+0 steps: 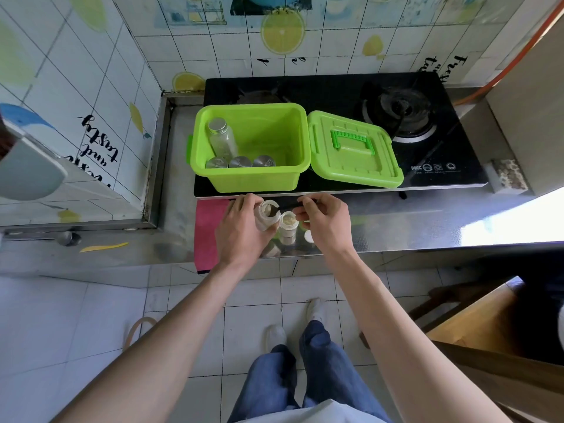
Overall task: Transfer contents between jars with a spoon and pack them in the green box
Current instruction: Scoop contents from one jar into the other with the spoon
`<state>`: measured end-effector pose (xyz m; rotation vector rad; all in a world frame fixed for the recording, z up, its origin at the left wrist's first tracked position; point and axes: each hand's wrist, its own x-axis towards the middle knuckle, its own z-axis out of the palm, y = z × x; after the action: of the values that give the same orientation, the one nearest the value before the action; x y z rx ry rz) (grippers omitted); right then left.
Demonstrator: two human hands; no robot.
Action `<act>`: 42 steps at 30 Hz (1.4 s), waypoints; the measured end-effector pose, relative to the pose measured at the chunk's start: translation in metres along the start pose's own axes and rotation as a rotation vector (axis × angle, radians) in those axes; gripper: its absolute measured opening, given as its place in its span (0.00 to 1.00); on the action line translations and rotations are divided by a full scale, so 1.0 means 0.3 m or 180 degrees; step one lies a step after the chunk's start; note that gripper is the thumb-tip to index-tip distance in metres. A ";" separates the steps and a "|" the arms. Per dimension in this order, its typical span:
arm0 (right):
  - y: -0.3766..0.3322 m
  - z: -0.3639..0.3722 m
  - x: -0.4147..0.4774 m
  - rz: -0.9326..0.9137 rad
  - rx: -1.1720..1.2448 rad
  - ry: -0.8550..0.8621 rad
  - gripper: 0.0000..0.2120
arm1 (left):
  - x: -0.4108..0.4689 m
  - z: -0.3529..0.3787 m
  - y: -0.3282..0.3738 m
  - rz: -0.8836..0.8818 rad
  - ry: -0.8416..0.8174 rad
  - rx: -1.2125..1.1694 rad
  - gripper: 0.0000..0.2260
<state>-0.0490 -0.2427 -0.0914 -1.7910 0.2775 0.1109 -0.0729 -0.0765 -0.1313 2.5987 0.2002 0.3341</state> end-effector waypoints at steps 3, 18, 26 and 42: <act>0.007 -0.001 -0.005 0.0043 0.0002 -0.0002 0.08 | -0.003 -0.003 0.001 0.0074 -0.0007 0.0007 0.21; 0.019 -0.026 0.009 0.0022 -0.0063 0.0101 0.08 | -0.004 0.015 -0.027 0.0107 -0.0208 0.0079 0.21; 0.033 -0.058 0.036 0.0475 0.0517 0.0130 0.09 | 0.003 0.021 -0.038 -0.0032 -0.0274 0.0064 0.21; 0.115 -0.052 0.089 0.0019 -0.0782 0.0426 0.08 | 0.011 0.036 -0.078 -0.0246 -0.0497 0.0060 0.21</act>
<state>-0.0330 -0.2686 -0.1261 -2.0456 0.3781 0.0300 -0.0686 -0.0607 -0.1516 2.6128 0.2491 0.1018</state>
